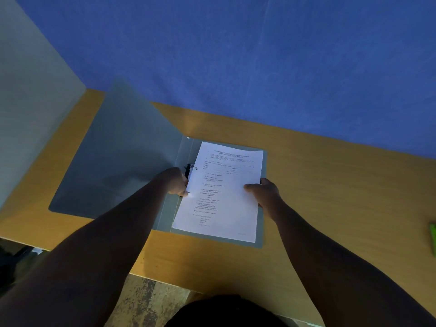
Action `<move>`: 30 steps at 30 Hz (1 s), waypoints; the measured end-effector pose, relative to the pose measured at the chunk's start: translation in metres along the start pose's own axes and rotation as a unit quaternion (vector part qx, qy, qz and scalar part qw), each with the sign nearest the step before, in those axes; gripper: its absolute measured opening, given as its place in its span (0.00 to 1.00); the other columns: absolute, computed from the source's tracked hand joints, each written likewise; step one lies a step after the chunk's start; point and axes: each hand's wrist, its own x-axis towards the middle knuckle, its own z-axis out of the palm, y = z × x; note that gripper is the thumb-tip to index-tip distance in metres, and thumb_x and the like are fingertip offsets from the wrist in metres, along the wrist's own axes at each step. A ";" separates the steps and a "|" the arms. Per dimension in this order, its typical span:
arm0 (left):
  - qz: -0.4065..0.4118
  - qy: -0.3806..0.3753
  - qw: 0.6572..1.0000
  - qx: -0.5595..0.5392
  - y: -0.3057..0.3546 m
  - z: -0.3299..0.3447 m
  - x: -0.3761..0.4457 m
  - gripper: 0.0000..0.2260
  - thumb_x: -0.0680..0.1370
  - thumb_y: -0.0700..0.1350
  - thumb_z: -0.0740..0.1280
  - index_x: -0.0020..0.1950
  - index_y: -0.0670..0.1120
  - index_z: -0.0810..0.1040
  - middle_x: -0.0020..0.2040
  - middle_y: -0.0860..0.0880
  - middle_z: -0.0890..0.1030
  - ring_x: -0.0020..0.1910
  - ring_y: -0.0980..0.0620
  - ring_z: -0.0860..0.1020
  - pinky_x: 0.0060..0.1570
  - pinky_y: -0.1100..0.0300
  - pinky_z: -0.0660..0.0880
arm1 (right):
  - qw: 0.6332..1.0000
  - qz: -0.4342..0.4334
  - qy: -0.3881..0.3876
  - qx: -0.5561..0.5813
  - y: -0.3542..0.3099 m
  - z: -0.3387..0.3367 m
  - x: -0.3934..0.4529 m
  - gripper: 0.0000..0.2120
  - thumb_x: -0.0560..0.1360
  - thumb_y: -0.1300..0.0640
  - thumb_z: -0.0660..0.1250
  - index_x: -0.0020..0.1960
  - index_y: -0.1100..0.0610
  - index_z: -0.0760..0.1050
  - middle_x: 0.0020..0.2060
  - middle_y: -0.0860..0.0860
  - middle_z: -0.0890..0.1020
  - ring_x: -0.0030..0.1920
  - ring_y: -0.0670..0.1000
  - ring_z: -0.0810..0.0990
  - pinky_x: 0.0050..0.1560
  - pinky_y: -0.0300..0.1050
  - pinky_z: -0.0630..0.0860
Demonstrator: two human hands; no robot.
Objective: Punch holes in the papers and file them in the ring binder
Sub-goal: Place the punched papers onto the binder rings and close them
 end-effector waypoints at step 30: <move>0.020 0.058 0.994 -0.085 -0.005 0.009 0.019 0.08 0.70 0.38 0.64 0.47 0.40 0.79 0.44 0.41 0.80 0.41 0.47 0.78 0.39 0.59 0.70 | 0.993 -0.019 0.007 -0.112 0.000 0.003 -0.001 0.16 0.74 0.58 0.70 0.61 0.55 0.76 0.52 0.49 0.81 0.50 0.53 0.80 0.42 0.43 0.75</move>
